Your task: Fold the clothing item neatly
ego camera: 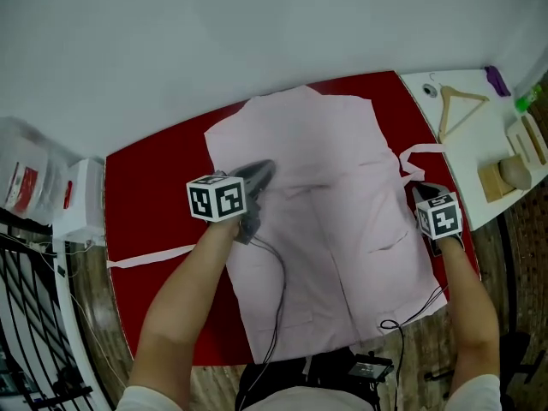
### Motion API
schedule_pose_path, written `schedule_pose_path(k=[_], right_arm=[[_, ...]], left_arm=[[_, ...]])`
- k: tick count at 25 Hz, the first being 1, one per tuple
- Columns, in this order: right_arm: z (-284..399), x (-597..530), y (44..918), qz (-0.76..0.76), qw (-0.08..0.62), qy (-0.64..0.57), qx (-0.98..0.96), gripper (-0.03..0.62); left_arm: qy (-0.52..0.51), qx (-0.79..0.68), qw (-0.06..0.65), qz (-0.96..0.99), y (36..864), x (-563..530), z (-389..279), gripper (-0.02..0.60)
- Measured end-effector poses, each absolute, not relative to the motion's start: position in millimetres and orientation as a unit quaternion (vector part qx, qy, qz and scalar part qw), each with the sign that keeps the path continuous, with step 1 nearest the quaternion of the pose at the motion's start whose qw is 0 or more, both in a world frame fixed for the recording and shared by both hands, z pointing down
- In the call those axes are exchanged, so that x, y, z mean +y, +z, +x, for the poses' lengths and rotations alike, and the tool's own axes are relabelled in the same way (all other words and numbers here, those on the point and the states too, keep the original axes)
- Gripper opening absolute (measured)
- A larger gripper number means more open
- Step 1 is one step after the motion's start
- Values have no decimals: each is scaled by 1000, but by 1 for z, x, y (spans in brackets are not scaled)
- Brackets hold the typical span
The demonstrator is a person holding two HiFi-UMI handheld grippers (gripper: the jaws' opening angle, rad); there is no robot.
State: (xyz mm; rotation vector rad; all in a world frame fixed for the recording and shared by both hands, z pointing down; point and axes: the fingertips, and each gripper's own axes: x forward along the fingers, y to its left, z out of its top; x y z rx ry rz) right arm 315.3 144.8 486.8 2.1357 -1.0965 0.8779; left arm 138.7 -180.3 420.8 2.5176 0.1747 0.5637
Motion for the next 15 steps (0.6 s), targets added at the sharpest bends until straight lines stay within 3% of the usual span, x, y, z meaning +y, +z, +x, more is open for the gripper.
schedule_pose_path(k=[11, 15], right_arm=[[348, 182, 491, 801, 301, 375, -356, 23], [383, 193, 496, 811, 267, 391, -343, 23]], left_arm=[[199, 52, 295, 933, 425, -175, 68, 6], [191, 31, 314, 930, 436, -165, 53, 6]])
